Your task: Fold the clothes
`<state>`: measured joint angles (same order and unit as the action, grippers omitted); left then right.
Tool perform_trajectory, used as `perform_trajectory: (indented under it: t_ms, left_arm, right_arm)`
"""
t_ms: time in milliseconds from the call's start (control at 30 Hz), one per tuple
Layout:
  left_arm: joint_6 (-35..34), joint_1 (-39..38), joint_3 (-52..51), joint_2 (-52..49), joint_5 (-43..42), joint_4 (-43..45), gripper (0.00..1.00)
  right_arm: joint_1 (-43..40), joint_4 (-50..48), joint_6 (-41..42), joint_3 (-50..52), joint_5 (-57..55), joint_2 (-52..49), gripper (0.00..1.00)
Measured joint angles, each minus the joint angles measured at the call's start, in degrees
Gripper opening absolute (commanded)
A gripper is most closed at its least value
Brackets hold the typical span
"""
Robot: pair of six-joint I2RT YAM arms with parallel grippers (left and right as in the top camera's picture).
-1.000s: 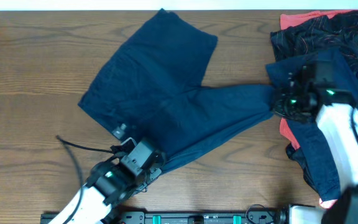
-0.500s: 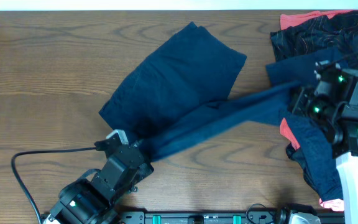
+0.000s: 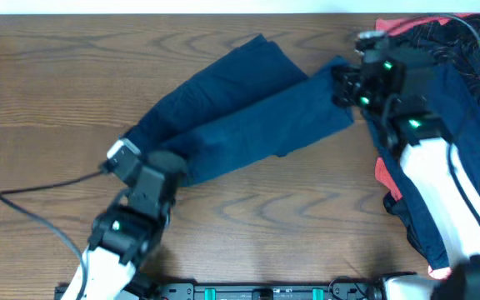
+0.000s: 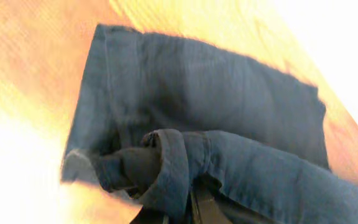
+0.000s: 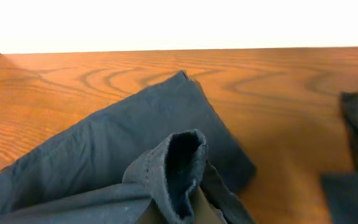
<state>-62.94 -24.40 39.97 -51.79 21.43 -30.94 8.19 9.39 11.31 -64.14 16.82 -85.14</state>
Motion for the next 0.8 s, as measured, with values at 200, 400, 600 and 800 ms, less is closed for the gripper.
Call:
perform_trajectory:
  t_ms: [200, 400, 600, 800]
  left_arm:
    - [6.5, 13.3, 0.0, -11.1, -7.4, 11.9, 0.06]
    - [11.2, 23.8, 0.0, -22.2, -16.8, 22.8, 0.1]
    - [13.9, 29.9, 0.0, -30.4, -23.3, 28.6, 0.79]
    - [17.1, 33.4, 0.1, -31.1, -30.8, 26.5, 0.98]
  right_arm:
    - [3.1, -8.6, 0.8, -5.2, 0.0, -11.7, 0.01]
    - [5.8, -20.6, 3.4, -8.3, -0.2, -21.1, 0.01]
    - [6.9, -25.5, 7.5, -9.6, -1.9, -28.8, 0.99]
    - [6.9, -16.7, 8.2, -10.0, -2.7, -30.0, 0.99]
